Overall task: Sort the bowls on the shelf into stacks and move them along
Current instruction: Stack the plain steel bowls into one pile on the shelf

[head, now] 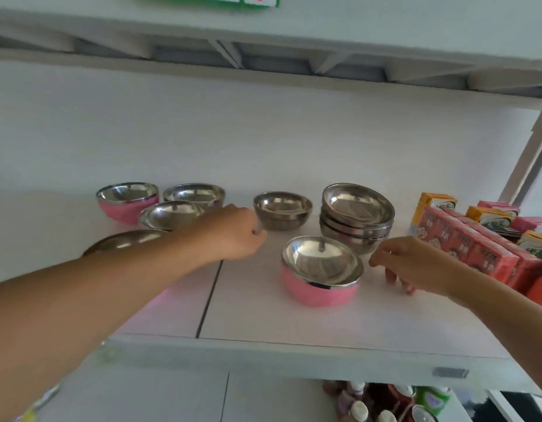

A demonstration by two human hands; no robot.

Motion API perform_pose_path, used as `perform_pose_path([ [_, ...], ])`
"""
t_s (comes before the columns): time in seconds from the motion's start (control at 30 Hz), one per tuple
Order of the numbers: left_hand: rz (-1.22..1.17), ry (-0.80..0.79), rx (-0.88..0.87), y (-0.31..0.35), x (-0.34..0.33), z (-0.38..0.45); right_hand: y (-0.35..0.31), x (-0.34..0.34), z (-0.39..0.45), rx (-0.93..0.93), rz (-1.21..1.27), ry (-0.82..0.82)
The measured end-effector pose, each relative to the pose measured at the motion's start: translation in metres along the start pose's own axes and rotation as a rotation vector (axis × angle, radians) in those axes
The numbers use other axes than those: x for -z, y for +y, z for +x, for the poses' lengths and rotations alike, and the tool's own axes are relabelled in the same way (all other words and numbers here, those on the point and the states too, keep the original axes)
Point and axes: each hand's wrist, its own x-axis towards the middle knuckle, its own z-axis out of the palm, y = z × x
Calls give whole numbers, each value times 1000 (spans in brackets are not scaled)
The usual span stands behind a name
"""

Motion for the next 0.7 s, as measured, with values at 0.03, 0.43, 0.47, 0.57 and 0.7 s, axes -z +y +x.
perform_pose_path([
  [0.03,-19,0,9,0,2,-10,-1,0,-2,7,13,4],
  [0.43,-231,-12,354,32,21,-142,-1,17,-50,262,80,-117],
  [0.47,-231,-18,380,34,20,-151,-2,16,-55,290,82,-132],
  [0.57,-242,-59,480,33,19,-177,-8,8,-73,353,108,-177],
  [0.7,-277,-73,560,21,27,-209,-27,-9,-96,414,85,-266],
])
